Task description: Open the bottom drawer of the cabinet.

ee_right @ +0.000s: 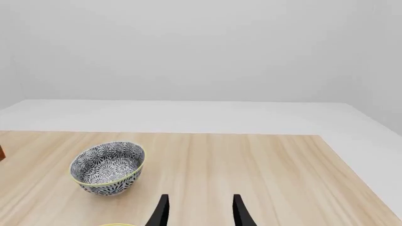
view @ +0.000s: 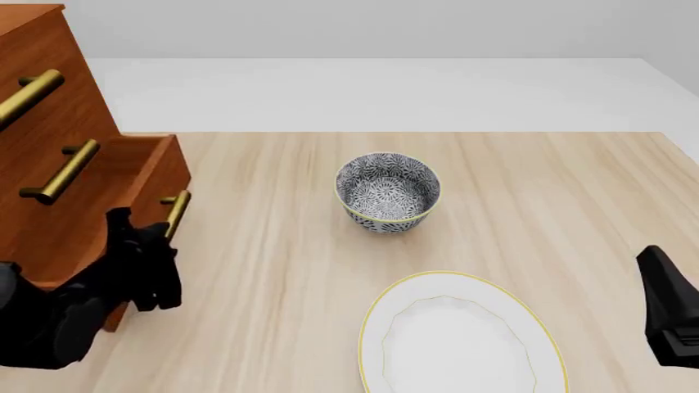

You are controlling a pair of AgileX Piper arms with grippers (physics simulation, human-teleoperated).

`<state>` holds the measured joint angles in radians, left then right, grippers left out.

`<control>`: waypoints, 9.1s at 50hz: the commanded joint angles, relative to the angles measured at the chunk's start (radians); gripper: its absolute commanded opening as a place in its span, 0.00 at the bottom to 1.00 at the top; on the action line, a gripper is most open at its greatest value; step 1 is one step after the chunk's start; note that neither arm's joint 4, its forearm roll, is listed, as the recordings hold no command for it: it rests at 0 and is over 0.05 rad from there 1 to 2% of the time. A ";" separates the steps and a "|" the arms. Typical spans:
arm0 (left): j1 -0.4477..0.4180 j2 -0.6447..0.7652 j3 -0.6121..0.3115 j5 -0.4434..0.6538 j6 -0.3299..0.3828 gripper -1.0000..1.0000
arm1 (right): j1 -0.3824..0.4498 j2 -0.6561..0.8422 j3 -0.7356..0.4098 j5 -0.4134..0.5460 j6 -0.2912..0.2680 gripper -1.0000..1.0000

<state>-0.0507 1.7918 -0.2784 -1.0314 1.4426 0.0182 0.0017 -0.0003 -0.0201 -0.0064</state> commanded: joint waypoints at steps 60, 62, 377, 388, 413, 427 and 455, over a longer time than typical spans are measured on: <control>-0.048 -0.015 -0.083 -0.050 0.023 1.00 | -0.004 -0.001 0.000 -0.005 0.003 1.00; -0.049 -0.019 -0.074 -0.055 0.023 1.00 | -0.005 -0.001 0.000 -0.007 0.004 1.00; 0.097 -0.545 -0.374 1.357 -1.523 1.00 | -0.003 -0.001 -0.005 -0.015 0.011 1.00; 0.101 -0.512 -0.356 1.320 -1.522 1.00 | -0.004 -0.001 -0.003 -0.017 0.012 1.00; 0.094 -0.463 -0.320 1.262 -1.529 1.00 | -0.004 -0.001 -0.002 -0.019 0.012 1.00; 0.089 -0.430 -0.295 1.219 -1.544 1.00 | -0.005 -0.001 -0.004 -0.019 0.014 1.00; -0.042 -0.407 -0.238 1.152 -1.686 1.00 | -0.006 -0.001 -0.002 -0.018 0.013 1.00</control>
<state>-0.0320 1.3752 -0.5361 0.1445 -0.1861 0.0127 0.0004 -0.0033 -0.0382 0.0067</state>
